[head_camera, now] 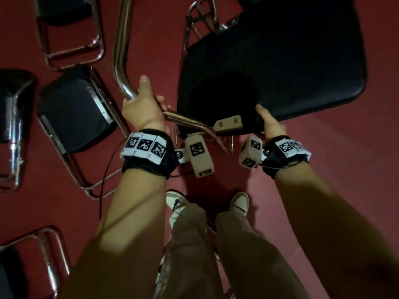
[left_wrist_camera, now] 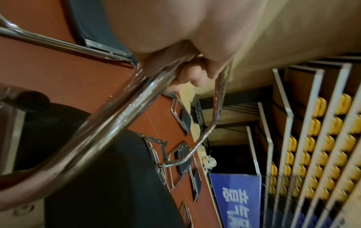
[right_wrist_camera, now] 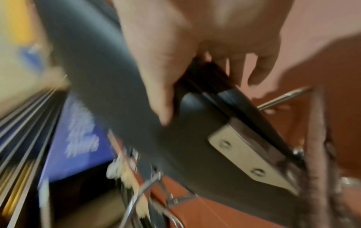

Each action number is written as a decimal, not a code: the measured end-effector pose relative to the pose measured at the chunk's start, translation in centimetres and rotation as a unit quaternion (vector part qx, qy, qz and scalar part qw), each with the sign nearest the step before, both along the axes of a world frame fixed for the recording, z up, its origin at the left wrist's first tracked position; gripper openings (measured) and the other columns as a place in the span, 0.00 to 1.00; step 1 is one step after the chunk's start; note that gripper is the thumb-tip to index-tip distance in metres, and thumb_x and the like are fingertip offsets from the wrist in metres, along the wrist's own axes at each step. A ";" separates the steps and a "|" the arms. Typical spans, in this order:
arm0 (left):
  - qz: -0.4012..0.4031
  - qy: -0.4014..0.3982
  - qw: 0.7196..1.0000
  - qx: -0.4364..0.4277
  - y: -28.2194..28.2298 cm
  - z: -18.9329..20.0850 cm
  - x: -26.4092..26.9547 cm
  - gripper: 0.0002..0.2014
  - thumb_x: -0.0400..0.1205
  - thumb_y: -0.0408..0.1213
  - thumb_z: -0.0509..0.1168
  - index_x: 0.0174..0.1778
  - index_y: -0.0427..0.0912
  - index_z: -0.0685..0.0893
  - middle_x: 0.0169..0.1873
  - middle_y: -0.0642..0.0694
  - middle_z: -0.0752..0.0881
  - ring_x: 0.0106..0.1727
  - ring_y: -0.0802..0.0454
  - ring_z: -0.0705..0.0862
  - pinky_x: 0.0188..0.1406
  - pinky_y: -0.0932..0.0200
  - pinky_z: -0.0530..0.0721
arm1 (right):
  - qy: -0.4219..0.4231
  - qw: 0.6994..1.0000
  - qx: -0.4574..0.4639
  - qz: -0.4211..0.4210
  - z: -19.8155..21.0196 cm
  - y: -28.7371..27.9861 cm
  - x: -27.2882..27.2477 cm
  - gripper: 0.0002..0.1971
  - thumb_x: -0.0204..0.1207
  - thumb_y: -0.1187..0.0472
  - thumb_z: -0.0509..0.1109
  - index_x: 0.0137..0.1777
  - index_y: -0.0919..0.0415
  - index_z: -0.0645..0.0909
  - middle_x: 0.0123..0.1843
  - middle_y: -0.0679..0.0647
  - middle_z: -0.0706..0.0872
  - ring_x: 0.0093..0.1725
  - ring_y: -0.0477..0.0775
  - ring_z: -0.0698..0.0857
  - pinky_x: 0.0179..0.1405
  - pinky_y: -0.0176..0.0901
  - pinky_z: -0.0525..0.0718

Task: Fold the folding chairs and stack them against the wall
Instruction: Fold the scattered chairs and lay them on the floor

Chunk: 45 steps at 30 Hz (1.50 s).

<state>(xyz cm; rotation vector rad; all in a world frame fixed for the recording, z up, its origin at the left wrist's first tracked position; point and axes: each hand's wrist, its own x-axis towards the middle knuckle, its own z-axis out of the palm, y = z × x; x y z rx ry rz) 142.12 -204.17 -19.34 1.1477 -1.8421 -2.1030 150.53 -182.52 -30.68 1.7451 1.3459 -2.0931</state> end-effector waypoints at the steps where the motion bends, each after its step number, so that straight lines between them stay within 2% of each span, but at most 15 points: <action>1: -0.007 -0.003 1.000 -0.001 0.4 0.1 0.2 0.11 0.85 0.40 0.70 0.45 0.39 0.77 0.19 0.47 0.78 0.16 0.53 0.72 0.20 0.61 0.76 | 0.008 1.000 -0.007 -0.002 0.1 0.4 0.2 0.55 0.52 0.41 0.88 0.76 0.59 0.65 0.60 0.58 0.86 0.52 0.56 0.90 0.56 0.56 0.89; 3: -0.019 -0.011 1.000 0.002 0.9 0.1 0.5 0.11 0.84 0.40 0.71 0.46 0.38 0.77 0.19 0.47 0.79 0.16 0.53 0.73 0.21 0.60 0.77 | 0.020 1.000 0.003 0.010 0.0 0.9 0.6 0.60 0.48 0.39 0.87 0.79 0.55 0.62 0.62 0.55 0.86 0.55 0.56 0.89 0.61 0.57 0.87; 7: -0.020 -0.017 1.000 0.002 1.2 0.2 1.1 0.13 0.82 0.41 0.73 0.44 0.38 0.77 0.19 0.46 0.80 0.16 0.52 0.73 0.23 0.58 0.79 | 0.027 0.999 -0.011 0.035 -0.7 1.6 1.1 0.57 0.45 0.38 0.88 0.76 0.52 0.69 0.61 0.53 0.89 0.58 0.56 0.89 0.61 0.56 0.86; 9: -0.022 -0.018 1.000 0.000 1.0 0.0 1.6 0.14 0.82 0.43 0.73 0.45 0.37 0.78 0.20 0.45 0.81 0.16 0.52 0.75 0.25 0.57 0.82 | 0.017 0.998 -0.014 0.054 -0.4 1.9 1.5 0.49 0.48 0.40 0.87 0.71 0.56 0.76 0.57 0.53 0.90 0.56 0.55 0.89 0.56 0.53 0.86; 11: -0.027 -0.017 0.999 0.007 0.9 0.1 1.8 0.16 0.82 0.46 0.73 0.48 0.35 0.80 0.21 0.45 0.81 0.17 0.53 0.76 0.29 0.55 0.85 | 0.028 0.997 -0.004 0.070 -0.3 2.3 1.8 0.36 0.58 0.45 0.85 0.65 0.57 0.80 0.53 0.52 0.91 0.52 0.53 0.89 0.46 0.50 0.87; 15: -0.036 -0.010 0.999 0.030 1.1 0.5 1.6 0.19 0.82 0.46 0.74 0.53 0.33 0.80 0.20 0.45 0.80 0.17 0.52 0.75 0.30 0.55 0.86 | 0.054 0.995 0.010 0.078 0.0 2.5 1.8 0.26 0.63 0.51 0.85 0.59 0.58 0.84 0.46 0.53 0.93 0.41 0.52 0.91 0.51 0.56 0.88; 17: -0.045 -0.010 0.998 0.035 1.5 0.8 1.5 0.18 0.81 0.46 0.74 0.52 0.35 0.78 0.19 0.46 0.80 0.17 0.53 0.75 0.28 0.56 0.85 | 0.062 0.995 0.016 0.078 0.3 2.6 1.6 0.22 0.65 0.53 0.84 0.57 0.58 0.84 0.45 0.54 0.92 0.41 0.54 0.91 0.50 0.56 0.88; 19: -0.057 -0.007 0.997 0.041 1.9 1.2 1.5 0.17 0.81 0.46 0.74 0.50 0.38 0.76 0.18 0.49 0.80 0.18 0.54 0.77 0.28 0.57 0.85 | 0.064 0.994 0.030 0.083 0.5 2.8 1.6 0.25 0.64 0.53 0.84 0.60 0.59 0.84 0.50 0.55 0.92 0.47 0.54 0.91 0.50 0.58 0.91; 22: -0.078 0.000 0.995 0.062 2.8 1.7 1.6 0.17 0.81 0.48 0.74 0.49 0.40 0.76 0.18 0.51 0.80 0.20 0.54 0.79 0.37 0.51 0.88 | 0.061 0.992 0.056 0.094 1.0 3.2 1.6 0.29 0.62 0.51 0.85 0.61 0.60 0.84 0.54 0.56 0.91 0.51 0.54 0.91 0.46 0.61 0.92; 26: -0.101 0.028 0.989 0.108 4.3 1.9 1.5 0.14 0.83 0.43 0.72 0.43 0.41 0.74 0.24 0.48 0.77 0.24 0.51 0.79 0.39 0.49 0.87 | 0.072 0.990 0.079 0.090 1.7 3.6 1.3 0.24 0.65 0.53 0.84 0.58 0.60 0.84 0.52 0.56 0.91 0.50 0.54 0.91 0.44 0.57 0.92; 30: -0.134 0.046 0.985 0.098 5.8 2.1 2.0 0.15 0.83 0.44 0.70 0.48 0.36 0.77 0.27 0.43 0.83 0.29 0.46 0.82 0.44 0.44 0.89 | 0.065 0.987 0.120 0.080 2.2 3.8 1.4 0.17 0.67 0.55 0.84 0.50 0.59 0.83 0.47 0.56 0.91 0.43 0.52 0.91 0.40 0.53 0.93; 34: -0.178 0.055 0.975 0.117 7.4 2.6 2.7 0.11 0.85 0.41 0.69 0.51 0.36 0.79 0.42 0.37 0.91 0.45 0.38 0.90 0.54 0.40 0.89 | 0.069 0.987 0.129 0.069 2.3 4.0 1.7 0.18 0.65 0.55 0.85 0.50 0.59 0.84 0.45 0.53 0.91 0.44 0.53 0.91 0.40 0.55 0.93; 38: -0.227 0.083 0.962 0.131 9.6 3.7 3.1 0.07 0.85 0.41 0.69 0.54 0.44 0.81 0.58 0.41 0.91 0.60 0.44 0.90 0.66 0.39 0.85 | 0.085 0.981 0.161 0.062 2.7 4.4 2.0 0.15 0.63 0.54 0.86 0.45 0.56 0.84 0.44 0.53 0.91 0.41 0.51 0.91 0.42 0.59 0.92; 42: -0.230 0.077 0.963 0.118 11.4 4.7 2.8 0.04 0.85 0.44 0.69 0.52 0.51 0.80 0.58 0.47 0.91 0.59 0.52 0.90 0.70 0.40 0.82 | 0.098 0.980 0.163 0.058 3.6 4.8 2.2 0.20 0.62 0.52 0.85 0.51 0.58 0.86 0.45 0.54 0.92 0.41 0.53 0.92 0.45 0.59 0.92; 45: -0.242 0.077 0.960 0.115 11.7 4.9 2.4 0.08 0.85 0.48 0.69 0.56 0.51 0.82 0.57 0.53 0.91 0.60 0.55 0.89 0.72 0.40 0.80 | 0.105 0.980 0.159 0.058 4.2 4.9 2.0 0.25 0.61 0.51 0.86 0.56 0.60 0.86 0.48 0.54 0.93 0.45 0.53 0.93 0.48 0.56 0.92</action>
